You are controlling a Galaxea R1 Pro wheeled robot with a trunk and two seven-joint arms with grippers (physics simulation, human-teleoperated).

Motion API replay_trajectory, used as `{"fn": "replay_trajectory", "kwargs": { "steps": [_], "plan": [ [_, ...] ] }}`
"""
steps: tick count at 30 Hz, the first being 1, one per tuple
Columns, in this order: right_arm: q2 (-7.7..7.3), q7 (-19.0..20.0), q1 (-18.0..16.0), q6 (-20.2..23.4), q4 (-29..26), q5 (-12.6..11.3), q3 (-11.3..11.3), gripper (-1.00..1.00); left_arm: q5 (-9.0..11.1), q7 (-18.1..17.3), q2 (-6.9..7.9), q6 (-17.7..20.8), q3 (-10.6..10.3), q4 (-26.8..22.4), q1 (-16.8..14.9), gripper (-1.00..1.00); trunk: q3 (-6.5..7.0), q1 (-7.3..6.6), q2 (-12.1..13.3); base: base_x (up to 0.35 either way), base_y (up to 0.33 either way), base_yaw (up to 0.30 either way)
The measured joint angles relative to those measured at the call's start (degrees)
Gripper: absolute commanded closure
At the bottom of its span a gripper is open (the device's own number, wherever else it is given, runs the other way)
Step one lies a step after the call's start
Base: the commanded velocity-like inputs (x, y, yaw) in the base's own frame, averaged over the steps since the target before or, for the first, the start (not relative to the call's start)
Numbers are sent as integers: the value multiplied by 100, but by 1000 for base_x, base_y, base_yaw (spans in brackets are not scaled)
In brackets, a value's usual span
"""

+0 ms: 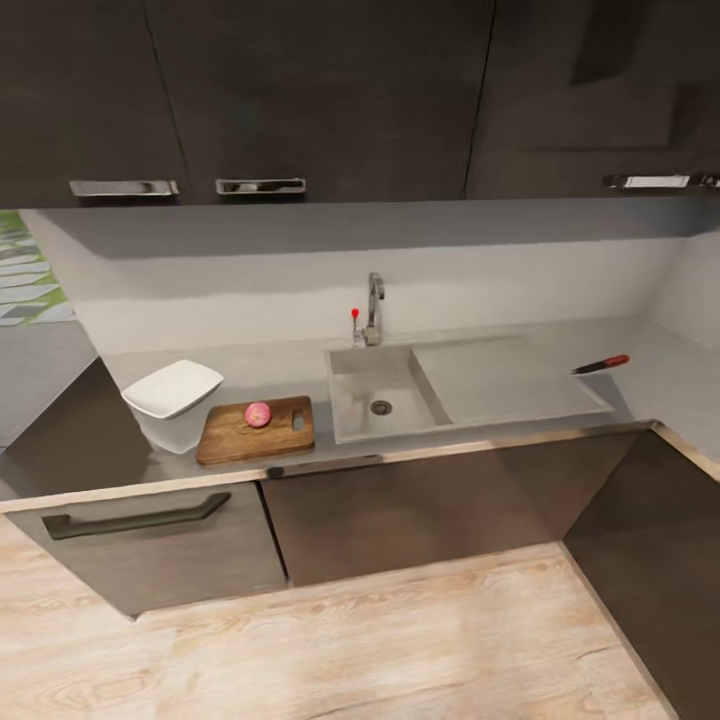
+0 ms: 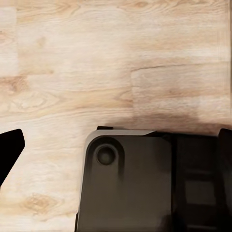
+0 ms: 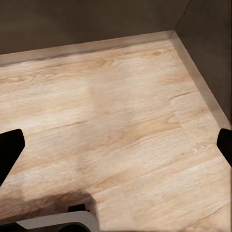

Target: In the kitchen, take the Vidalia onion out of the sink, dice it on the chopping board with the paring knife, put the diced onion into the bowl on the countertop, then place both the paring knife and the chopping board into the sink.

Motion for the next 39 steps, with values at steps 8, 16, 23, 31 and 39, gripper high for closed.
{"fn": "replay_trajectory", "kwargs": {
  "steps": [8,16,23,31,39],
  "plan": [
    [0,0,0,-2,0,0,0,-100,-1,-2,0,0,0,7,0,-100,0,0,0,5,0,-277],
    [-1,0,0,-2,0,0,0,-100,-3,-5,0,0,0,28,0,-100,15,-1,0,92,0,-276],
    [-4,4,-1,-8,-5,9,1,-100,-4,-6,0,0,1,29,1,-100,45,-1,0,100,0,-214],
    [-14,5,-1,-20,-16,21,2,-100,-4,-4,0,0,2,44,1,-100,52,0,0,12,0,-22],
    [-7,2,-1,-14,-13,15,2,-100,-4,-2,-3,0,3,95,1,-100,52,0,0,0,0,0]
  ]
}}
